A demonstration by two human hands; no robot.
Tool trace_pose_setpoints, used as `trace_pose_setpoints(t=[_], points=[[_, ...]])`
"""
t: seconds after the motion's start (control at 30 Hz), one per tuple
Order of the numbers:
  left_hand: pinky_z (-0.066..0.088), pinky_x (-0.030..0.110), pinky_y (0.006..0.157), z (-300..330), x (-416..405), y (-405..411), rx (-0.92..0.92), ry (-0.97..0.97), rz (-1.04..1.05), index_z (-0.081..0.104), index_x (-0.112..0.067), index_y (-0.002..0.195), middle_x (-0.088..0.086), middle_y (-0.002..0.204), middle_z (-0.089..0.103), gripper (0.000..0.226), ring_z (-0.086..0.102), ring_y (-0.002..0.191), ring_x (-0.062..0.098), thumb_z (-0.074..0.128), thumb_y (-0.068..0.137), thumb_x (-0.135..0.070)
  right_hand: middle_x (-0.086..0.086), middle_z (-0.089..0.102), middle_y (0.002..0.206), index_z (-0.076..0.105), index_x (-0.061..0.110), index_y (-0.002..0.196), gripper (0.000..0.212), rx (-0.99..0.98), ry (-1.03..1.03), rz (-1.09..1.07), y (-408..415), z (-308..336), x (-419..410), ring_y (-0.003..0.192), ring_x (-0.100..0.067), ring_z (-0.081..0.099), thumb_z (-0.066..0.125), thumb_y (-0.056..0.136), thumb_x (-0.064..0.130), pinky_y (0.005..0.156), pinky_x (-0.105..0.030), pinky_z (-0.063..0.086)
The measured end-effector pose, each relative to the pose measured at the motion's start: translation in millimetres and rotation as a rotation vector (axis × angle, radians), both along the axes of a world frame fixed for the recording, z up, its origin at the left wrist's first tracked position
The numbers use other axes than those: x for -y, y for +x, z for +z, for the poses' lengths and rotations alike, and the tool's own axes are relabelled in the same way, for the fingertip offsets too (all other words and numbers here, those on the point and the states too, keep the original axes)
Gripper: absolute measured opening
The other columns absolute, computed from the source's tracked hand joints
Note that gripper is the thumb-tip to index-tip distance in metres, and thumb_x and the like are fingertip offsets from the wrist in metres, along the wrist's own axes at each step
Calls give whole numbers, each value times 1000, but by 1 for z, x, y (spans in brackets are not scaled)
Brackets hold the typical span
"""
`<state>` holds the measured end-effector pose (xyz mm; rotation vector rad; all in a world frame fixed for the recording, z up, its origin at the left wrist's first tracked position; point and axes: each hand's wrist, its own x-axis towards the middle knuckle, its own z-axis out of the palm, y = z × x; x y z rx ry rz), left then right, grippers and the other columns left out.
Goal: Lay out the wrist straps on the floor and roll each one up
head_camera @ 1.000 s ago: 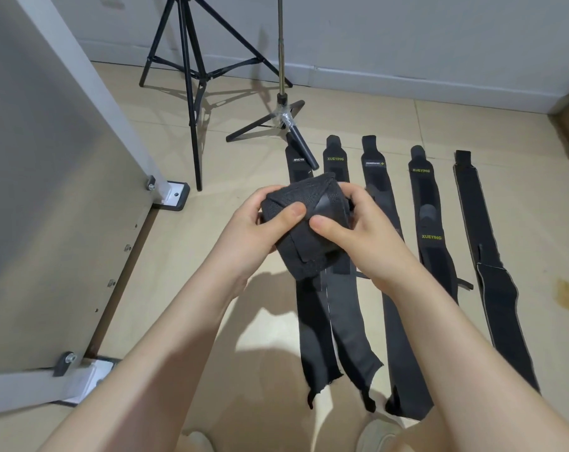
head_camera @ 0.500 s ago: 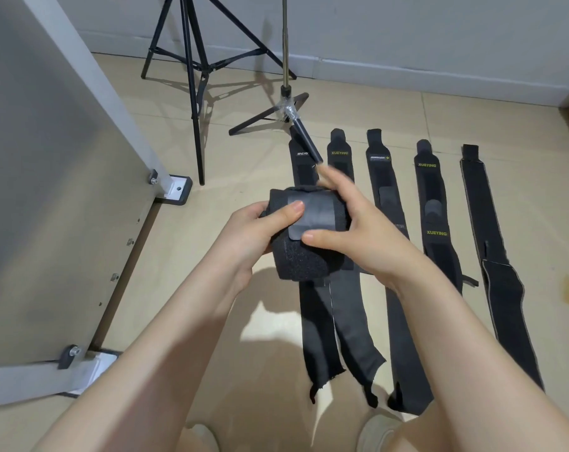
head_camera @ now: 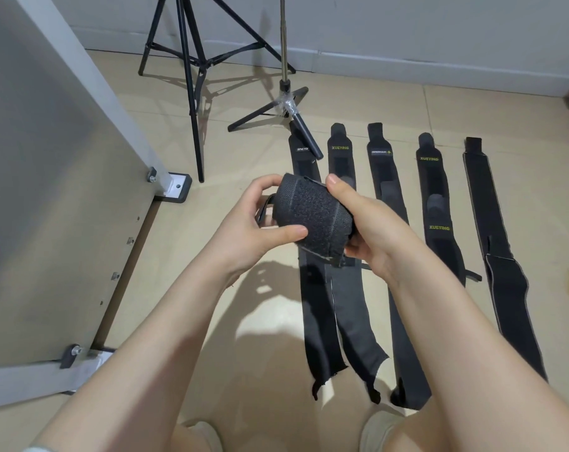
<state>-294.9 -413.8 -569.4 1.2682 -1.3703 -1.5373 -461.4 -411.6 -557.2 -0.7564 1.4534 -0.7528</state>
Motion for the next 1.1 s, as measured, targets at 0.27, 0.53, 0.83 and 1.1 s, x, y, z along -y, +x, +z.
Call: trace_pose_setpoints(t=[0.27, 0.53, 0.83, 1.1], points=[[45, 24, 83, -2, 7, 4, -1, 200, 99, 58, -32, 102, -12, 79, 68, 26, 63, 73, 3, 70, 80, -22, 9, 55, 124, 42, 33, 133, 70, -20, -315, 200, -16, 3, -6, 102, -4, 63, 74, 77, 7, 86, -26, 54], [31, 36, 100, 7, 7, 3, -34, 374, 59, 65, -26, 105, 0, 107, 70, 50, 58, 111, 14, 59, 68, -60, 4, 66, 111, 55, 23, 127, 55, -42, -246, -33, -15, 5, -4, 96, -5, 65, 73, 77, 34, 87, -23, 52], [55, 25, 80, 8, 2, 2, -95, 108, 101, 49, -25, 127, 10, 121, 60, 74, 67, 89, 5, 81, 62, -9, 7, 74, 96, 70, 31, 97, 71, 70, 78, 56, -12, 7, -7, 99, -18, 67, 65, 40, 72, 108, -43, 36], [46, 30, 85, 6, 3, 2, -178, 333, 152, 67, -20, 96, -6, 82, 73, 47, 66, 71, 10, 71, 53, -38, 6, 67, 89, 53, 30, 127, 62, 278, -207, 68, -22, 14, -8, 67, -8, 59, 75, 70, 18, 74, -21, 46]])
